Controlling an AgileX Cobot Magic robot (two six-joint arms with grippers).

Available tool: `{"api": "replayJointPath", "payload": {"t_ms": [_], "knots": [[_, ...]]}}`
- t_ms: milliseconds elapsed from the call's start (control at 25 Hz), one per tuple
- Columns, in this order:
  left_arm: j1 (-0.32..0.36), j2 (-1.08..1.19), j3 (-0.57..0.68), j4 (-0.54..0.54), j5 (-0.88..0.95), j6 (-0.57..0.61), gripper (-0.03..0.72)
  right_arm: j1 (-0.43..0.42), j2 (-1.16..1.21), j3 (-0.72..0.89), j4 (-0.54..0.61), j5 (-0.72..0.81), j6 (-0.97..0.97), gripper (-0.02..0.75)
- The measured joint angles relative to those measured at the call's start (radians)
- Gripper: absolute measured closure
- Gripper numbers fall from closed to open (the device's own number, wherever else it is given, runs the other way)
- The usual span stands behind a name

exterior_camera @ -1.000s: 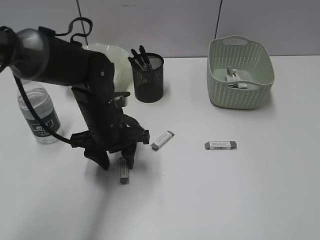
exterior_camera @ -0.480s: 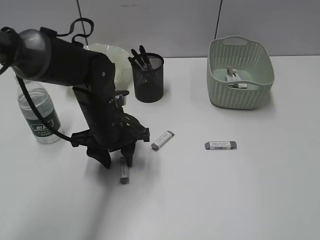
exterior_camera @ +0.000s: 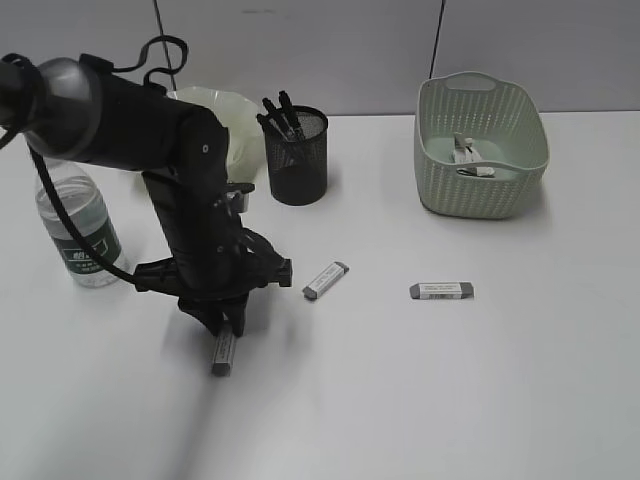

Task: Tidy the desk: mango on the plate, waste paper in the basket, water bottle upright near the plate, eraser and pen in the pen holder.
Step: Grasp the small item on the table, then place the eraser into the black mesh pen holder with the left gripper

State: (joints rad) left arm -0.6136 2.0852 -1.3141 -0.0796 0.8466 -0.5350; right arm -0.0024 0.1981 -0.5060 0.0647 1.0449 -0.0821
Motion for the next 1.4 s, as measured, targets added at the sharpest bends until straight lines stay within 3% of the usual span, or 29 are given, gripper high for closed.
{"api": "replayJointPath", "payload": {"t_ms": [280,720,960,1400], "knots": [[-0.002,-0.057,-0.037,0.010,-0.027,0.000,0.538,0.000,0.000,0.000,0.000,0.000,0.000,0.206],[-0.002,-0.167,-0.247,0.209,-0.176,0.000,0.538,0.000,0.000,0.000,0.000,-0.001,0.000,0.207],[0.000,-0.167,-0.265,0.402,-0.382,0.000,0.538,0.000,0.000,0.000,0.000,-0.001,0.000,0.207],[0.089,-0.102,-0.265,0.465,-0.836,0.000,0.538,0.000,0.000,0.000,0.000,-0.001,0.000,0.207]]}}
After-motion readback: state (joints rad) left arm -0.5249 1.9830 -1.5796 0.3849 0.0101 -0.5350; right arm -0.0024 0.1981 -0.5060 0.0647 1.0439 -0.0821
